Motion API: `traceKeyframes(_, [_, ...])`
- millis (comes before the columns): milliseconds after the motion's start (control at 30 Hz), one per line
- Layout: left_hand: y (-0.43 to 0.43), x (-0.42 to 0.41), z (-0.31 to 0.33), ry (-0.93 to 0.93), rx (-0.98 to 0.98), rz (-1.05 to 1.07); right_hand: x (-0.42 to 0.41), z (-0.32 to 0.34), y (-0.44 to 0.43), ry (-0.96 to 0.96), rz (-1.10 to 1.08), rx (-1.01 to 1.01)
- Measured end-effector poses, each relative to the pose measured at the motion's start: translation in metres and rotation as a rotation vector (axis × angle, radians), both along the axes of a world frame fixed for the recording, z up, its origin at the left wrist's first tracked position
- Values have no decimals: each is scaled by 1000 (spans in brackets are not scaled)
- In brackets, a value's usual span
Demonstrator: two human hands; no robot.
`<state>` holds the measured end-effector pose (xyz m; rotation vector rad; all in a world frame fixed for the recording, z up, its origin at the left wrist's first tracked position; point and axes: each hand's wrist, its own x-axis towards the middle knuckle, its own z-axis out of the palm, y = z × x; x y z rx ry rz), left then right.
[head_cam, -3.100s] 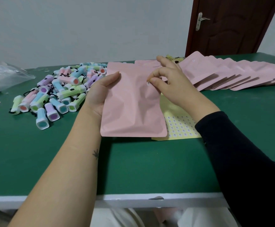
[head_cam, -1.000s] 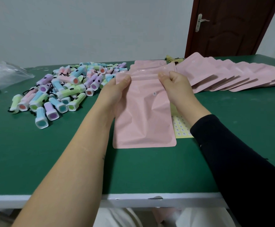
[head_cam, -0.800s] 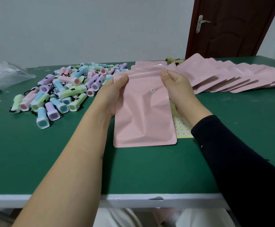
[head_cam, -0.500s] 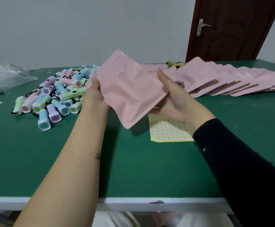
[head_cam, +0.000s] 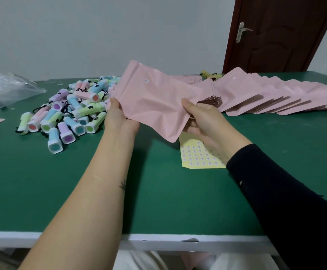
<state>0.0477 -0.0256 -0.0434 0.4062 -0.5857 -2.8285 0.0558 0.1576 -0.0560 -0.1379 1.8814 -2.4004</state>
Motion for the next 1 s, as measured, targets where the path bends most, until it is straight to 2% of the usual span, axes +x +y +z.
traceKeyframes(300, [30,5,-1,38,-243,-252,2,3,3,45,-202,-43])
traceKeyframes(567, [37,9,0,87,-164,-258,3,6,5,113,-302,23])
traceKeyframes(700, [36,9,0,74,-163,-226,3,4,5,2,-199,-29])
traceKeyframes(767, [35,8,-2,64,-151,-211,3,2,4,-3,-196,16])
traceKeyframes(1000, [37,10,-1,95,-141,-295,4,7,7,194,-364,258])
